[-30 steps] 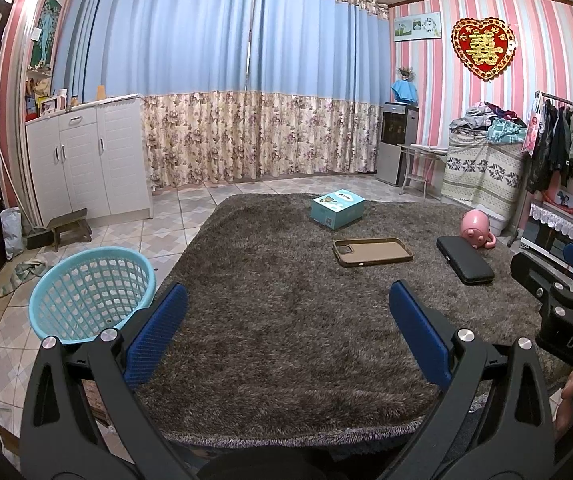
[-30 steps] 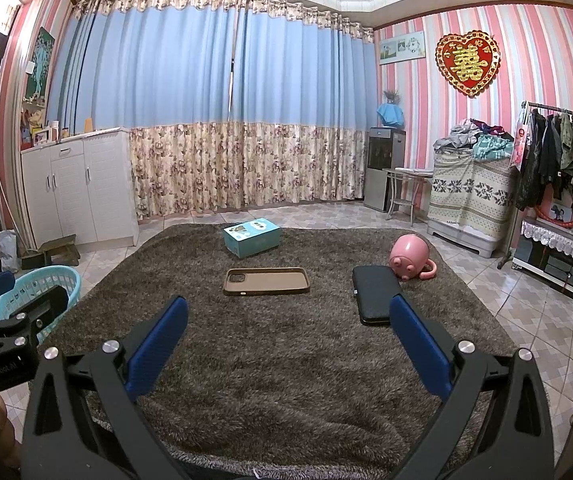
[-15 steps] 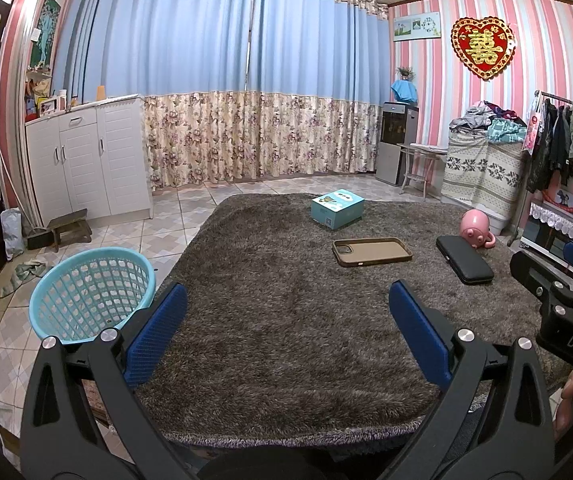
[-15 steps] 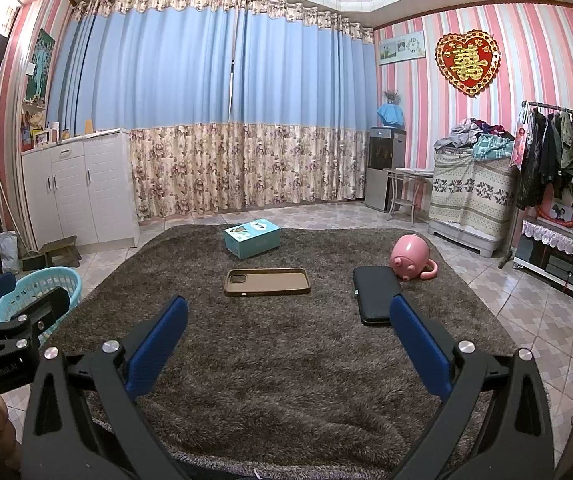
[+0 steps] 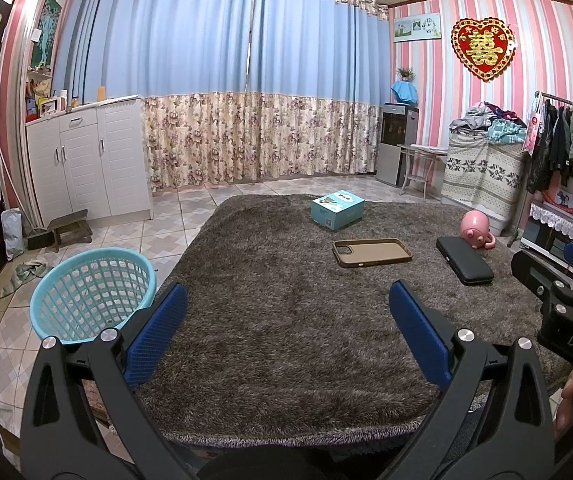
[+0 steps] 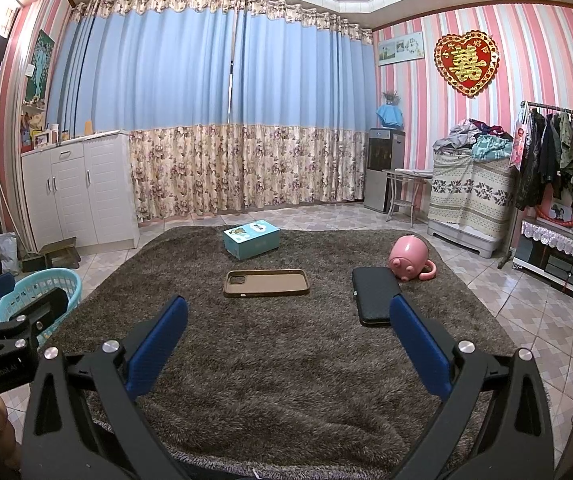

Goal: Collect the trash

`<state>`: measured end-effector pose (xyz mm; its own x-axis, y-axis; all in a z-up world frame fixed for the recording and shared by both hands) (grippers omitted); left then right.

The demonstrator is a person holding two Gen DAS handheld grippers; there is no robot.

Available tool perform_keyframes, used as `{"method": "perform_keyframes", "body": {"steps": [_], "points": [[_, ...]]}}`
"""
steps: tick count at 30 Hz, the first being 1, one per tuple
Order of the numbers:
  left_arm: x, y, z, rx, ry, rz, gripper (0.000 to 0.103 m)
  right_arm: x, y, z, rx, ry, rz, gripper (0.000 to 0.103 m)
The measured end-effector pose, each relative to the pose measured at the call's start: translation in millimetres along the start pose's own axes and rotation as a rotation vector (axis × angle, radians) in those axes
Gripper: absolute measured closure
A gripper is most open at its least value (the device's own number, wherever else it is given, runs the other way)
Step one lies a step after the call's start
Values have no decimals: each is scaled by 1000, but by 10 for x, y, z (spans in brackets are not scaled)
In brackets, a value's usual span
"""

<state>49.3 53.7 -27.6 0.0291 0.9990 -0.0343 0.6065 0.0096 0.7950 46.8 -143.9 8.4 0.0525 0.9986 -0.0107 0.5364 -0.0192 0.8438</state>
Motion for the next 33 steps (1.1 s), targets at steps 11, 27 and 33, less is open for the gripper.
{"method": "perform_keyframes", "body": {"steps": [11,27,33], "points": [[-2,2,-1,0,0,0,5,0,-9,0,-2,-1,1,4],[-1,-3,0,-1,1,1,5,-8,-18,6,-2,0,1,4],[-3,-4,1,-1,1,1,5,-6,-22,8,-2,0,2,4]]}}
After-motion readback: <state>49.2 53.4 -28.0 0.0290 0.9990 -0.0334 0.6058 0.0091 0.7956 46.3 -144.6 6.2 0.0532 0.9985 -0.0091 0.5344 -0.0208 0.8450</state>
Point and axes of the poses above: each gripper's, at about its wrist camera, not at the fingertips, and z roughly the way its jaws point, x to its left, y to its top, the point moved 7 cm from there along z, roughly the way its jaws point, and after that the axes turned 14 degrees about x, right-handed, at the moved point
